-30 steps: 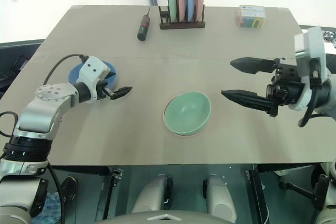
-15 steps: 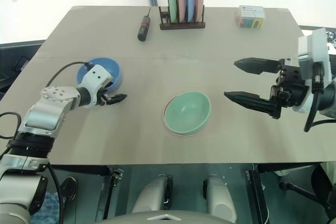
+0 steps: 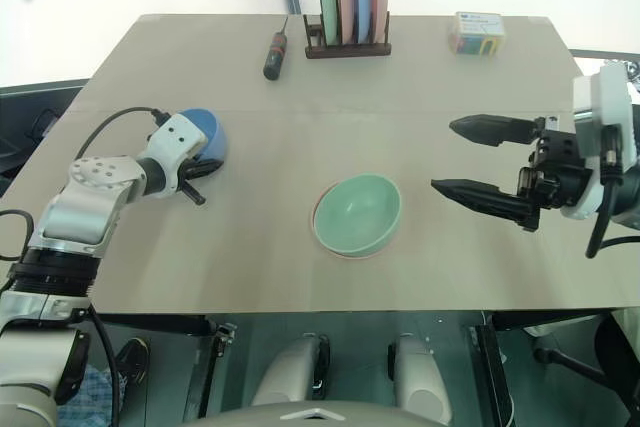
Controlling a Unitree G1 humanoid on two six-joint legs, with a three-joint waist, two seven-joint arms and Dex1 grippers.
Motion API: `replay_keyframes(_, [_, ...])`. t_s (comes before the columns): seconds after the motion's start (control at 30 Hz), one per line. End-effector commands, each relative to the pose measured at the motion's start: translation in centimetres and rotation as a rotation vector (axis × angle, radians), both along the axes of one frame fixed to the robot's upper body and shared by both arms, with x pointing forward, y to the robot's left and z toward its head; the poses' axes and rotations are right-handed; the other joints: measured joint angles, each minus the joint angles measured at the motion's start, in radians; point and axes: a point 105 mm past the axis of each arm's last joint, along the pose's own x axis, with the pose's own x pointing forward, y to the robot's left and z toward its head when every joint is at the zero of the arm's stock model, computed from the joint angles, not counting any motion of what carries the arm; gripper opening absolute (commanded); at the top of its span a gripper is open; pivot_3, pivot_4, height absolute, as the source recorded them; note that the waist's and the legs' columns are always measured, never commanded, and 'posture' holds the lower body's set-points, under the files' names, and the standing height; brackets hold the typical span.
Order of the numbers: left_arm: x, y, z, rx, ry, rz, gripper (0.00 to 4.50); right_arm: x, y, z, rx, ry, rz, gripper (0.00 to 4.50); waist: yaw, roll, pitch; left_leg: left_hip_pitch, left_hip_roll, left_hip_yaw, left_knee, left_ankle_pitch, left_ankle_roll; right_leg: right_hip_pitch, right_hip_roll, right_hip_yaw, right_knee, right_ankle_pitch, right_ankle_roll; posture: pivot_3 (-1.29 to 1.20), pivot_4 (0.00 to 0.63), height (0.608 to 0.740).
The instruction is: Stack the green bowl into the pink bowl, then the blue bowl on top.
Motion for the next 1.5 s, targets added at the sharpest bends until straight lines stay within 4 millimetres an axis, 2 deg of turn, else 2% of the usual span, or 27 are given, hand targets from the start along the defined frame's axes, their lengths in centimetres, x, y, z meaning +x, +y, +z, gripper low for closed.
replay_keyframes(0.03, [-0.1,-4.7,2.1,0.060,-0.130,-0.240,0.04,-0.3,0.1,0.6,-0.001,-0.039,0.013,4.12,0.005,-0.001,0.001,-0.001,0.000,-0.001,0.002,0.000,0.000,0.000,0.000,-0.001,0.000,0.000,0.000,0.00,0.150,0.740])
replay_keyframes(0.2, [-2.0,-9.4,3.5,0.115,-0.189,-0.528,0.04,-0.3,0.2,0.5,0.001,-0.039,0.017,4.12,0.004,-0.003,0.002,-0.004,0.000,-0.001,0.005,0.000,0.000,0.000,0.000,-0.001,-0.001,0.001,0.001,0.00,0.150,0.740])
replay_keyframes(0.27, [-2.8,-11.8,4.9,0.129,-0.269,-0.650,0.04,-0.2,0.2,0.4,0.001,-0.036,0.018,4.12,0.002,-0.003,0.002,-0.003,0.000,-0.001,0.005,0.000,0.000,0.000,0.000,-0.001,-0.001,0.001,0.001,0.00,0.150,0.740])
replay_keyframes(0.4, [-6.2,-16.3,7.0,0.108,-0.383,-0.950,0.04,0.0,0.2,0.1,-0.006,-0.030,0.012,4.12,0.001,-0.003,0.002,-0.003,0.000,0.000,0.006,0.000,0.001,0.000,0.000,0.000,0.000,0.001,0.001,0.00,0.150,0.740])
replay_keyframes(0.5, [-9.3,-17.9,6.7,0.145,-0.407,-1.194,0.04,0.0,0.3,0.1,-0.006,-0.031,0.015,4.12,-0.003,-0.003,0.002,-0.003,0.000,0.001,0.006,0.000,0.001,0.000,0.000,0.001,0.000,0.001,0.001,0.00,0.150,0.740])
replay_keyframes(0.57, [-10.5,-18.0,6.0,0.142,-0.363,-1.289,0.04,0.0,0.3,0.1,-0.006,-0.031,0.014,4.12,-0.005,-0.003,0.002,-0.002,0.000,0.001,0.006,0.000,0.001,0.000,0.001,0.001,0.000,0.001,0.001,0.00,0.150,0.740])
replay_keyframes(0.73, [-11.6,-17.8,5.1,0.137,-0.323,-1.385,0.04,-0.2,0.3,0.1,-0.007,-0.031,0.009,4.12,-0.002,-0.003,0.002,-0.002,0.001,0.001,0.007,0.000,0.001,0.000,0.001,0.001,0.000,0.000,0.001,0.00,0.150,0.740])
replay_keyframes(0.8, [-11.5,-17.6,4.9,0.127,-0.306,-1.373,0.85,-0.2,0.2,0.1,-0.009,-0.031,0.006,4.12,-0.002,-0.003,0.002,-0.003,0.001,0.001,0.008,0.000,0.001,0.001,0.001,0.001,0.000,0.001,0.001,0.00,0.150,0.740])
replay_keyframes(0.87, [-11.0,-17.5,5.0,0.130,-0.312,-1.350,1.27,-0.2,0.2,0.1,-0.012,-0.030,0.004,4.12,-0.001,-0.003,0.002,-0.003,0.001,0.001,0.009,0.000,0.001,0.001,0.001,0.001,0.000,0.001,0.001,0.00,0.150,0.740])
replay_keyframes(0.9, [-10.9,-17.5,5.0,0.132,-0.320,-1.344,1.84,-0.2,0.2,0.1,-0.012,-0.029,0.003,4.12,-0.001,-0.003,0.002,-0.003,0.001,0.001,0.009,0.000,0.001,0.001,0.001,0.001,0.000,0.001,0.001,0.00,0.150,0.740])
replay_keyframes(0.97, [-10.0,-17.7,5.8,0.112,-0.385,-1.294,2.66,-0.2,0.1,0.1,-0.013,-0.028,0.001,4.12,-0.001,-0.003,0.002,-0.003,0.001,0.001,0.009,0.000,0.001,0.001,0.001,0.001,0.000,0.001,0.002,0.00,0.150,0.740])
replay_keyframes(1.03, [-8.9,-17.4,6.5,0.034,-0.356,-1.181,3.34,-0.1,0.0,-0.1,-0.013,-0.019,-0.008,4.12,-0.001,-0.003,0.002,-0.003,0.001,0.001,0.009,0.000,0.001,0.001,0.001,0.001,0.000,0.001,0.002,0.00,0.150,0.740])
replay_keyframes(1.1, [-7.8,-16.7,7.5,-0.089,-0.331,-1.062,4.31,-0.2,-0.3,-0.6,-0.017,0.005,-0.015,4.12,-0.001,-0.003,0.002,-0.003,0.001,0.001,0.009,0.000,0.001,0.001,0.001,0.001,0.000,0.001,0.002,0.00,0.150,0.740])
replay_keyframes(1.13, [-7.5,-16.1,7.6,-0.139,-0.305,-1.025,4.44,-0.1,-0.6,-1.0,-0.022,0.018,-0.025,4.12,-0.002,-0.003,0.002,-0.002,0.001,0.000,0.009,0.000,0.001,0.001,0.002,0.001,0.001,0.001,0.002,0.00,0.150,0.740])
replay_keyframes(1.23, [-7.0,-14.4,7.4,-0.257,-0.223,-0.928,4.44,-0.1,-1.5,-1.9,-0.022,0.044,-0.052,4.12,-0.003,-0.003,0.002,-0.002,0.001,0.000,0.009,-0.001,0.001,0.001,0.002,0.001,0.001,0.001,0.002,0.00,0.150,0.740])
replay_keyframes(1.3, [-6.6,-12.5,6.8,-0.344,-0.182,-0.821,4.44,0.2,-2.9,-2.6,0.010,0.070,-0.113,4.12,-0.004,-0.003,0.002,-0.002,0.001,0.001,0.009,-0.001,0.001,0.001,0.002,0.002,0.001,0.001,0.002,0.00,0.150,0.740])
replay_keyframes(1.4, [-6.4,-9.8,5.0,-0.424,-0.134,-0.680,4.44,0.6,-5.2,-4.1,0.041,0.066,-0.197,4.12,-0.003,-0.003,0.002,-0.002,0.001,0.000,0.009,-0.001,0.001,0.001,0.002,0.001,0.001,0.001,0.002,0.00,0.150,0.740])
replay_keyframes(1.5, [-7.4,-7.6,2.5,-0.479,-0.080,-0.581,4.44,0.7,-6.9,-5.5,0.079,0.090,-0.241,4.12,-0.003,-0.003,0.002,-0.001,0.001,0.001,0.009,-0.001,0.001,0.001,0.002,0.002,0.001,0.001,0.002,0.00,0.150,0.740])
